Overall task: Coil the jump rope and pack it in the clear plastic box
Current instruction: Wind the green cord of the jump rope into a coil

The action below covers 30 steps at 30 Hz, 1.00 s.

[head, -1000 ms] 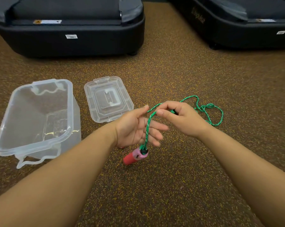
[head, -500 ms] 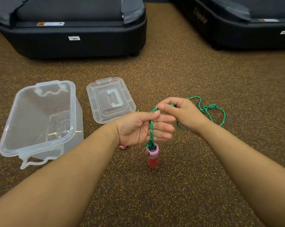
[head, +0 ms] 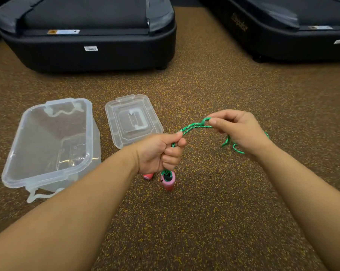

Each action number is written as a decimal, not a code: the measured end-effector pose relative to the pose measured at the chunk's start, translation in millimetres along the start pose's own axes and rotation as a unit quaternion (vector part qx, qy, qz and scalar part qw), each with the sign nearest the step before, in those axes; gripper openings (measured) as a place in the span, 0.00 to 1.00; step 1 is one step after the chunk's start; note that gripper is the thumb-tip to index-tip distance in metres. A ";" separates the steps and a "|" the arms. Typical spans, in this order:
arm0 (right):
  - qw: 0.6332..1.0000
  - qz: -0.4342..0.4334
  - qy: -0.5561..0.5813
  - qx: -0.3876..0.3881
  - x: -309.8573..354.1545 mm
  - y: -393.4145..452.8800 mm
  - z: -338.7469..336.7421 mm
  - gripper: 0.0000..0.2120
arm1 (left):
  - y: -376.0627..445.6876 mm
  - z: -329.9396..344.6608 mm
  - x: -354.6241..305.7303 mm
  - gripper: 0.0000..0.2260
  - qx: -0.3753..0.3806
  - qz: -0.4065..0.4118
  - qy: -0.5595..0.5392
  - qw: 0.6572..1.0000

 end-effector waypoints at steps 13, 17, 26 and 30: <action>0.952 0.008 -0.304 -0.027 -46.6 -22.4 27.3 0.06 | 1.1 7.5 -25.5 0.25 -0.050 0.159 -0.134 0.977; 0.890 -0.070 -0.447 0.058 -31.0 -34.7 61.6 0.17 | -0.5 -0.1 -30.2 0.22 -0.089 0.209 -0.127 0.966; 0.910 -0.163 -0.366 0.110 14.8 -32.5 80.5 0.11 | -3.4 -8.1 -24.4 0.31 -0.168 0.125 0.019 0.978; 0.938 -0.156 -0.297 0.092 29.1 -15.3 66.3 0.07 | -3.8 0.5 -16.1 0.42 -0.105 0.039 0.117 0.987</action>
Point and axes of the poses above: each hand's wrist, its own y-axis towards the middle knuckle, its own z-axis out of the palm, x = y × z, the point moved 5 cm from there along y, towards the middle knuckle, and after that the axes turned 12 degrees about x, right-handed, at the moved point
